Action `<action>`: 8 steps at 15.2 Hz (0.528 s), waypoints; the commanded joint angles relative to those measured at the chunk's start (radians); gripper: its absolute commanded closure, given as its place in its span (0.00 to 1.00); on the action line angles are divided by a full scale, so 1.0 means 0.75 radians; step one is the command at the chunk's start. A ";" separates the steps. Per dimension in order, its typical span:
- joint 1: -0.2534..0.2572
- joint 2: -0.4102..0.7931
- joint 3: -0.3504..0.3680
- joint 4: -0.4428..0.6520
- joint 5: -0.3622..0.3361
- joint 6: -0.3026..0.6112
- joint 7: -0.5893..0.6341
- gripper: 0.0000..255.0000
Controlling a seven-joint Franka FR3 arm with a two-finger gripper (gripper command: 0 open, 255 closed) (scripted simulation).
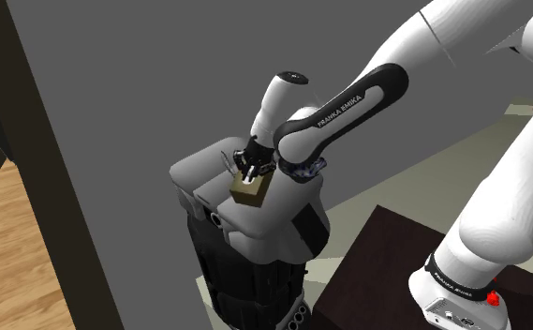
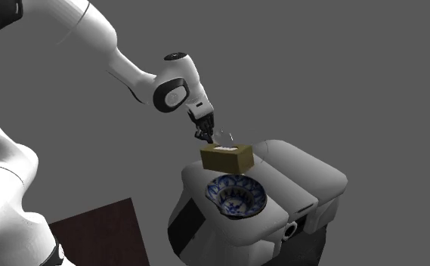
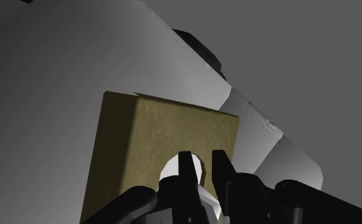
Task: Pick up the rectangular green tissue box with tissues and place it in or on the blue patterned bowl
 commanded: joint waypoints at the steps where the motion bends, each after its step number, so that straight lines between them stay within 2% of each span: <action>1: 0.002 -0.028 -0.003 0.013 0.025 -0.042 -0.019 1.00; 8: 0.008 -0.108 -0.015 0.071 0.074 -0.174 -0.053 1.00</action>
